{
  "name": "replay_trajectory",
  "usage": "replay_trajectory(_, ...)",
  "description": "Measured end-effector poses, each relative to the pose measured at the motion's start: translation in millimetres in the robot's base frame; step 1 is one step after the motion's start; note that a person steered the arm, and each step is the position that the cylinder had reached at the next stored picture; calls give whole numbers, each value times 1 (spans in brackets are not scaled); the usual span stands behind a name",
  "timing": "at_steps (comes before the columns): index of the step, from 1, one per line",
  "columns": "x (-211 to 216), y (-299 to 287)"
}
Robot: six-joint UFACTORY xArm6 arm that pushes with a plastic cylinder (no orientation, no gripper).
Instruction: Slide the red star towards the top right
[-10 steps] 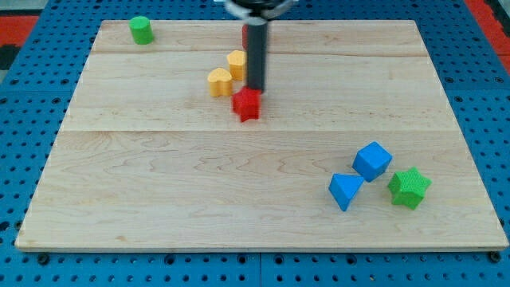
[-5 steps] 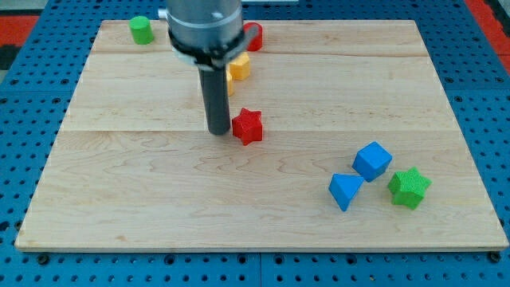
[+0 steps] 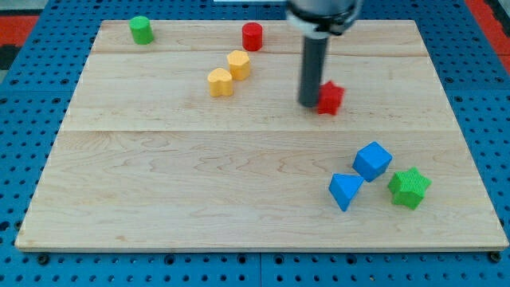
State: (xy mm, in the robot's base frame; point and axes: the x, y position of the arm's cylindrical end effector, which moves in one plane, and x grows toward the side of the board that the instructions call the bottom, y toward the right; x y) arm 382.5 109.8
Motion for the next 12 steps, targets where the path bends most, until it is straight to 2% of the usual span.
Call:
replay_trajectory(2, 39, 49)
replay_trajectory(4, -43, 27)
replay_trajectory(5, -50, 85)
replay_trajectory(6, -85, 85)
replay_trajectory(7, -91, 85)
replay_trajectory(8, -50, 102)
replay_trajectory(9, -49, 30)
replay_trajectory(11, -128, 37)
replay_trajectory(12, -82, 24)
